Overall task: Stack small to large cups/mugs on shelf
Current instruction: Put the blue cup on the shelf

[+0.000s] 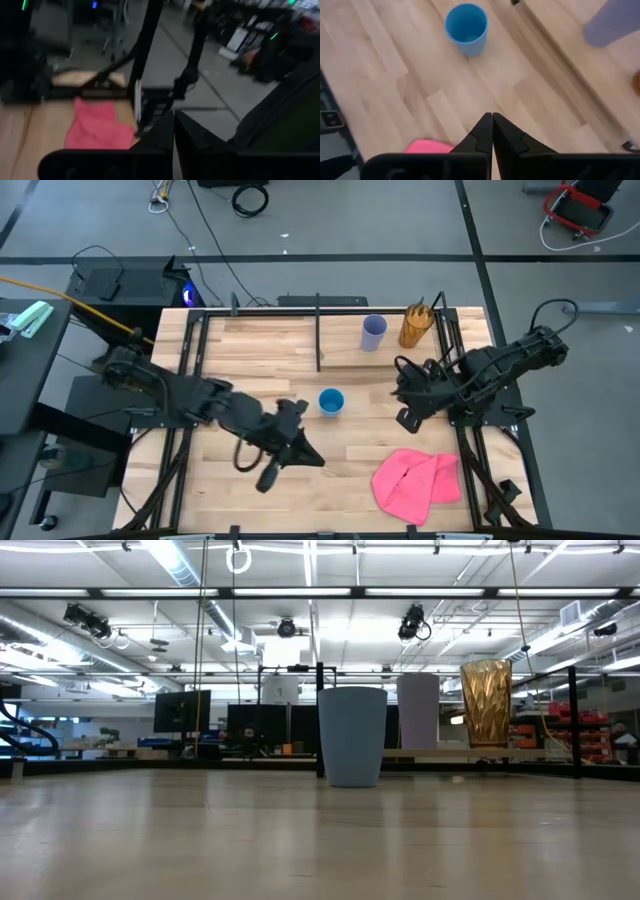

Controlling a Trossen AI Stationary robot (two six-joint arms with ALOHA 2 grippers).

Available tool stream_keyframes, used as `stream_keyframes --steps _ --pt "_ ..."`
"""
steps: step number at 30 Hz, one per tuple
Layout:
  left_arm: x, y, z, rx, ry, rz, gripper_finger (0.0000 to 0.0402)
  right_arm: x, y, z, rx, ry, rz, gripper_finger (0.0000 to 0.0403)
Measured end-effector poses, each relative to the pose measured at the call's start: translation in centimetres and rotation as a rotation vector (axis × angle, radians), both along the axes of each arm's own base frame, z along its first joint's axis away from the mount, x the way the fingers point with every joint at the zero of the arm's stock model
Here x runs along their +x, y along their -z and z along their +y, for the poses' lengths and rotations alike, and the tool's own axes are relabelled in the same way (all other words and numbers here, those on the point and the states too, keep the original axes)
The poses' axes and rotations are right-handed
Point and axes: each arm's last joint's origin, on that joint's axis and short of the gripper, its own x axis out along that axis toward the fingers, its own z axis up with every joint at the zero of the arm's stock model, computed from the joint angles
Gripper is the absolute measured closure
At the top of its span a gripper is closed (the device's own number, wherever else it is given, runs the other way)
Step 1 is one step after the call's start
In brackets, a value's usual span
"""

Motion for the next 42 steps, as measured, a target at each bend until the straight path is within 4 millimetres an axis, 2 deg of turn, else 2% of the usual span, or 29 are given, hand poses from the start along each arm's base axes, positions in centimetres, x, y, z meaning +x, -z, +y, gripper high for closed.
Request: stream_keyframes --steps 6,10,14,19,24,28,36,42 --pt "1.0 6.0 -0.1 -0.041 -0.036 0.151 0.0395 -0.7 0.0 1.6 0.036 -0.002 -0.016 0.0385" --pt "0.9 10.9 0.0 -0.074 -0.103 0.314 0.0388 -1.1 0.0 2.3 0.054 -0.006 -0.020 0.0385" --pt "-0.2 13.5 0.7 -0.105 -0.200 0.336 0.0383 -1.3 0.0 2.6 0.062 -0.006 -0.023 0.0385" --pt "-3.0 15.1 2.2 -0.191 -0.282 0.262 0.0396 -1.3 0.0 2.6 0.062 -0.005 -0.024 0.0385" --pt "-6.1 15.8 4.0 -0.299 -0.348 0.147 0.0382 -1.2 0.0 2.5 0.036 0.004 -0.040 0.0385" --pt "-7.9 15.2 5.0 -0.296 -0.378 0.037 0.0378 -1.0 -0.1 2.3 0.027 0.014 -0.047 0.0385" --pt "-11.0 14.3 7.4 -0.225 -0.469 -0.091 0.0396 -0.8 -0.1 2.0 0.023 0.026 -0.052 0.0385" --pt "-13.3 15.0 9.4 -0.238 -0.525 -0.131 0.0378 -0.7 -0.1 1.9 0.022 0.030 -0.060 0.0385"
